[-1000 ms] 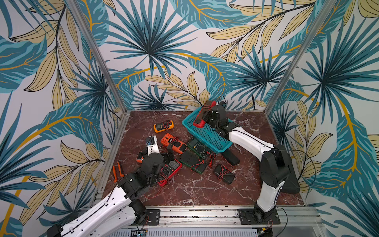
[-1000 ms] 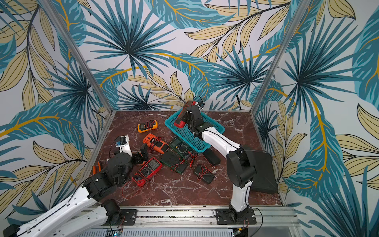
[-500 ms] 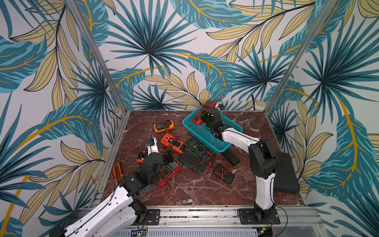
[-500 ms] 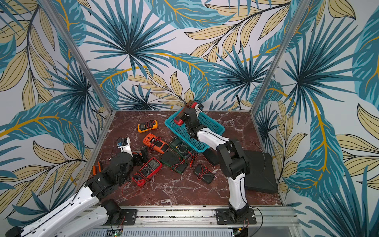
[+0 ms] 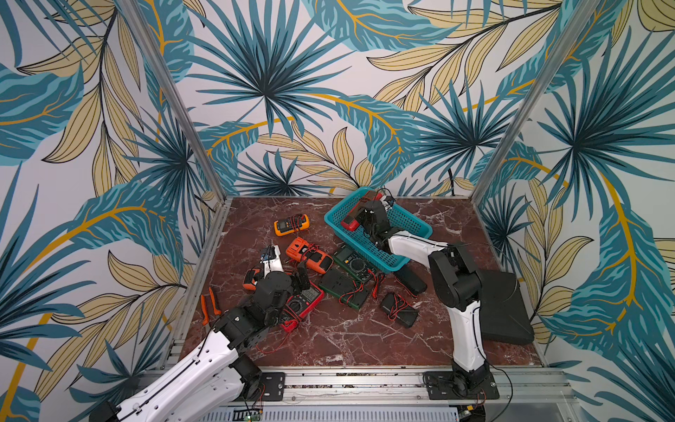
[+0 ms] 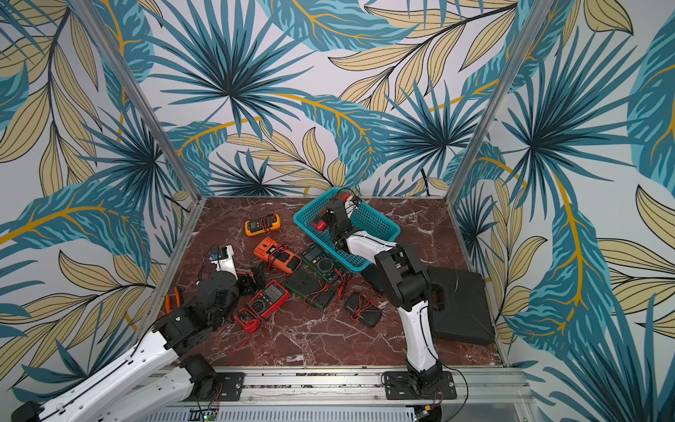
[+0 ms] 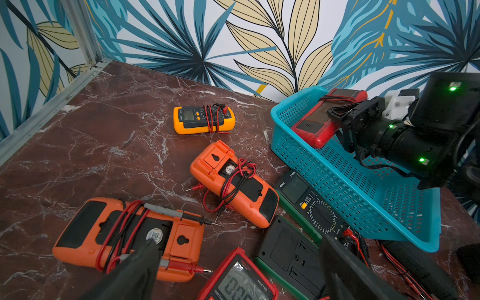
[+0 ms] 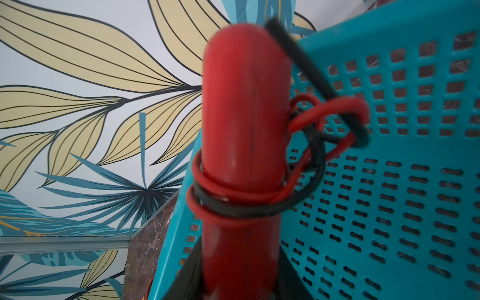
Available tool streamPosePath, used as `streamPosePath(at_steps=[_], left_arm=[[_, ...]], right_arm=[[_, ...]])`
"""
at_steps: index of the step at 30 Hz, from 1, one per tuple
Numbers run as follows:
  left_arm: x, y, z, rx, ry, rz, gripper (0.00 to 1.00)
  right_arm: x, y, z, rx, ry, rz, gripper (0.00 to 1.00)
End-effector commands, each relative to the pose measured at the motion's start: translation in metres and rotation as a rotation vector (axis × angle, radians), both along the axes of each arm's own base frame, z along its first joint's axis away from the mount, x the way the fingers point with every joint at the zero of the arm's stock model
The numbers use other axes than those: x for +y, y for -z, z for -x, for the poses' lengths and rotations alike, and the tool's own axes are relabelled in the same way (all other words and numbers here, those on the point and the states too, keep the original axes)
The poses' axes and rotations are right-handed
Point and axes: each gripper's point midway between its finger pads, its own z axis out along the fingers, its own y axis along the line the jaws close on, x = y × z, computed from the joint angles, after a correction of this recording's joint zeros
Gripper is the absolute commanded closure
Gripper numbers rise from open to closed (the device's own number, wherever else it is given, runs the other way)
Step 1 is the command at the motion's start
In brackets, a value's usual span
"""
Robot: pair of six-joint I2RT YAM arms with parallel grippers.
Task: Put the multimeter into the basket
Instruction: Place the multimeter in the basket.
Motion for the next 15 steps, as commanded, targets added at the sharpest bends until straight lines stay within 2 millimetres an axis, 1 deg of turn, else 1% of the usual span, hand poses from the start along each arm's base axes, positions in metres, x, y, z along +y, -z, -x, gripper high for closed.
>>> streamPosePath(at_steps=[1, 9, 13, 15], left_arm=[[0.001, 0.003, 0.0, 0.005, -0.005, 0.008, 0.0], [-0.001, 0.009, 0.0, 0.024, -0.002, 0.003, 0.0], [-0.002, 0.01, -0.001, 0.028, 0.001, 0.011, 0.0], [-0.004, 0.011, -0.002, 0.033, 0.004, 0.015, 0.0]], right_arm=[[0.002, -0.03, -0.016, -0.106, 0.018, -0.089, 1.0], [0.005, -0.004, -0.023, -0.058, 0.009, -0.132, 1.0], [0.008, 0.007, -0.026, -0.023, -0.001, -0.152, 0.93], [0.006, 0.014, -0.025, 0.012, 0.008, -0.145, 0.89]])
